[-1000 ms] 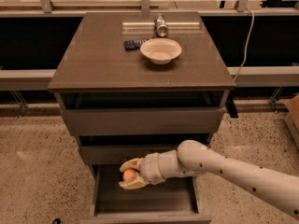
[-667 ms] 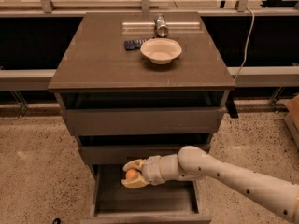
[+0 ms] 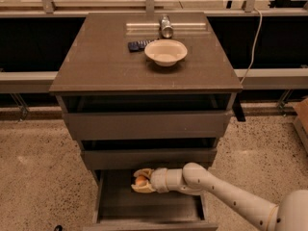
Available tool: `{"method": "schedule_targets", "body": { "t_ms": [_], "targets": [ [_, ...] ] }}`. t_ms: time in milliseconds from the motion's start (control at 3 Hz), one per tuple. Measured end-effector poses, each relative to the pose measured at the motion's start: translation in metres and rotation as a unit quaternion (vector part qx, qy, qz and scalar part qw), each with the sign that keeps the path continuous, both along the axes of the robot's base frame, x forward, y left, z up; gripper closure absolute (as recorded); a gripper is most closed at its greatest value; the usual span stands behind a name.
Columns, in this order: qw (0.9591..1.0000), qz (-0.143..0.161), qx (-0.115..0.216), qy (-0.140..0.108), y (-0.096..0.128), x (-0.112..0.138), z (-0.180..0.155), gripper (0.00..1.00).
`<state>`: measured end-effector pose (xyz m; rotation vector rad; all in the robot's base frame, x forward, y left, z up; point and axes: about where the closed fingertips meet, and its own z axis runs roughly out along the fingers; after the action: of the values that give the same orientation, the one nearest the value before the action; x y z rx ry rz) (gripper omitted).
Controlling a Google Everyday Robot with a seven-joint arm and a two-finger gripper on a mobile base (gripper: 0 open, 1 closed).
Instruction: Place orange into bottom drawer
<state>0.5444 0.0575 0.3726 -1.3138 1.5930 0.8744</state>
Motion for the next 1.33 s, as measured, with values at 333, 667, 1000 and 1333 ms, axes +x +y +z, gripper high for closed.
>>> {"method": "schedule_targets", "body": {
  "t_ms": [333, 667, 1000, 1333],
  "targets": [
    [0.9984, 0.052, 0.021, 0.011, 0.022, -0.008, -0.071, 1.0],
    [0.9977, 0.059, 0.031, 0.012, 0.014, 0.006, -0.086, 1.0],
    [0.9975, 0.057, 0.036, 0.018, 0.02, 0.003, -0.095, 1.0],
    [0.9961, 0.076, 0.044, -0.011, 0.029, -0.005, -0.128, 1.0]
  ]
}}
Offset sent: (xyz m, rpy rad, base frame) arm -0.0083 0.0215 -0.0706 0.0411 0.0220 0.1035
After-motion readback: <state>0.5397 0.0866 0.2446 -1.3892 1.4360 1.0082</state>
